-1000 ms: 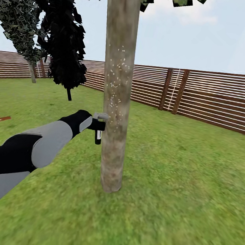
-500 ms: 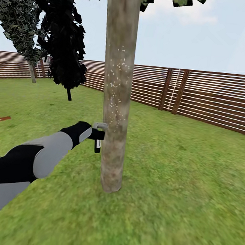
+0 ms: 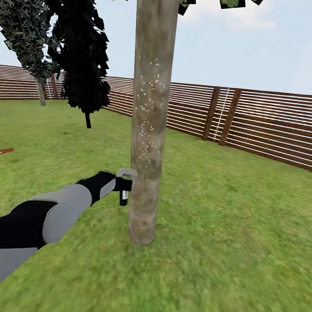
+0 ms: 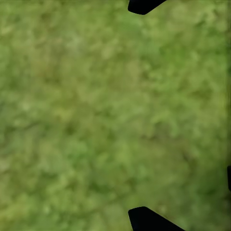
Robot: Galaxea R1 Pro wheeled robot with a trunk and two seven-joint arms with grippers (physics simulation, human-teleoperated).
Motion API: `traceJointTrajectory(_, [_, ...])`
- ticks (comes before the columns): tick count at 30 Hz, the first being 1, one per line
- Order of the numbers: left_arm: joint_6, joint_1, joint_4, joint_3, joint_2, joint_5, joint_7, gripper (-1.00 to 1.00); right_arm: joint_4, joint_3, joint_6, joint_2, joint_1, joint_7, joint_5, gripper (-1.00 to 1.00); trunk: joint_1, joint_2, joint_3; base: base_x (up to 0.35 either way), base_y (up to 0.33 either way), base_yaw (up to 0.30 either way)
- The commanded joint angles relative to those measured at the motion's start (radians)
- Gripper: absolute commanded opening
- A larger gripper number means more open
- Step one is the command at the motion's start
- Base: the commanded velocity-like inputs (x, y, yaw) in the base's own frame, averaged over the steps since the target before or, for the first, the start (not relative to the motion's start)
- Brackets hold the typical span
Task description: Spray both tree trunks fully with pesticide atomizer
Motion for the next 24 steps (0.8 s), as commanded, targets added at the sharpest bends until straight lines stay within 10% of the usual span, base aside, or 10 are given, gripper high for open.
traceJointTrajectory(1, [-0.026,0.008,0.0,0.0,0.0,0.0,0.001,-1.0,0.0,0.0,0.0,0.0,0.0,0.0,0.0,1.0,0.0,0.0,0.0,0.0,0.0,0.0])
traceJointTrajectory(13, [-0.263,0.109,0.001,0.0,0.003,0.0,0.0,-1.0,0.0,0.0,-0.004,0.0,0.0,-0.003,0.0,1.0,0.0,0.0,0.0,-0.027,0.018,0.0])
traceJointTrajectory(24, [-0.274,0.113,0.001,0.002,0.007,0.001,0.0,-1.0,0.0,0.001,-0.058,0.0,0.0,-0.003,0.001,1.0,0.0,0.0,0.0,-0.154,0.255,0.0])
